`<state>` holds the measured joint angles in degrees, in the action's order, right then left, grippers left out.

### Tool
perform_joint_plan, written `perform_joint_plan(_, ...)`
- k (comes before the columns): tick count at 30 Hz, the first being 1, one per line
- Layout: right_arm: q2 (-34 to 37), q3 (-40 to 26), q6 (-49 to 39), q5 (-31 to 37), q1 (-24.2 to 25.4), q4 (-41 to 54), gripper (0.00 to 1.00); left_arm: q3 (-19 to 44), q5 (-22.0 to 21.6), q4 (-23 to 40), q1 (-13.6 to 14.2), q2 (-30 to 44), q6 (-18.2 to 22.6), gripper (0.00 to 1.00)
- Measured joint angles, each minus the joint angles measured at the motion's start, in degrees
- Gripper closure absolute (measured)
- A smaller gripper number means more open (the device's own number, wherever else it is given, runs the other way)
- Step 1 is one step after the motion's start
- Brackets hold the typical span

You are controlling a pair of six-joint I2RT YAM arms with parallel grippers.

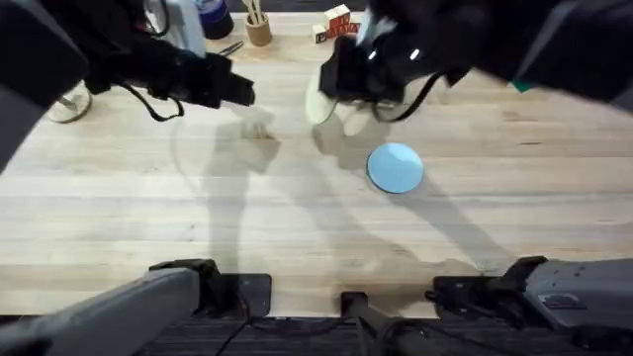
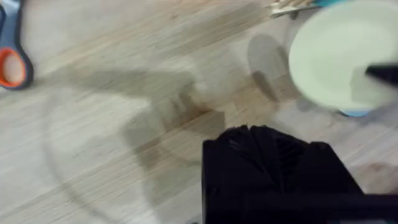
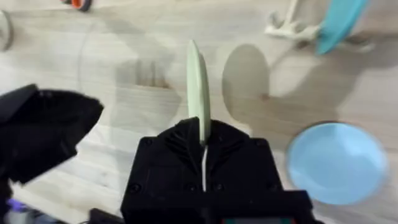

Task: Pick up the plates from the table one by one and place each into a slot on the dish rack.

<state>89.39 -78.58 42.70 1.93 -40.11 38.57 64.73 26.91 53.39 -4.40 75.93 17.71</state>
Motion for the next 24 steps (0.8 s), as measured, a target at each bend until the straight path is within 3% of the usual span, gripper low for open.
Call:
perform_joint_plan(7,-0.2,-11.8,-9.2,6.7,2.7,14.2,0.97,0.0,-11.5,1.2,12.6,-9.4,-5.0,0.963)
perform_joint_plan(11,-0.2,-18.1,-11.3,11.5,3.5,20.3,0.97,0.0,-18.9,2.5,19.9,-13.3,-8.2,0.962)
perform_joint_plan(16,-0.2,-24.3,-12.5,16.0,4.3,25.7,0.97,0.0,-24.9,3.8,27.6,-15.5,-9.6,0.962)
perform_joint_plan(18,-0.2,-26.0,-12.7,17.3,4.8,28.0,0.97,0.0,-26.4,4.0,29.6,-15.5,-9.9,0.842)
perform_joint_plan(20,-0.2,-27.2,-12.7,18.2,5.3,29.3,0.97,0.0,-27.2,4.0,30.2,-15.5,-10.0,0.584)
perform_joint_plan(23,-0.2,-28.0,-12.7,19.0,6.2,29.7,0.97,0.0,-28.4,3.9,30.2,-15.6,-10.1,0.085)
perform_joint_plan(24,-0.2,-28.1,-12.7,19.2,6.3,29.9,0.97,0.0,-28.6,3.8,30.2,-15.5,-10.5,0.033)
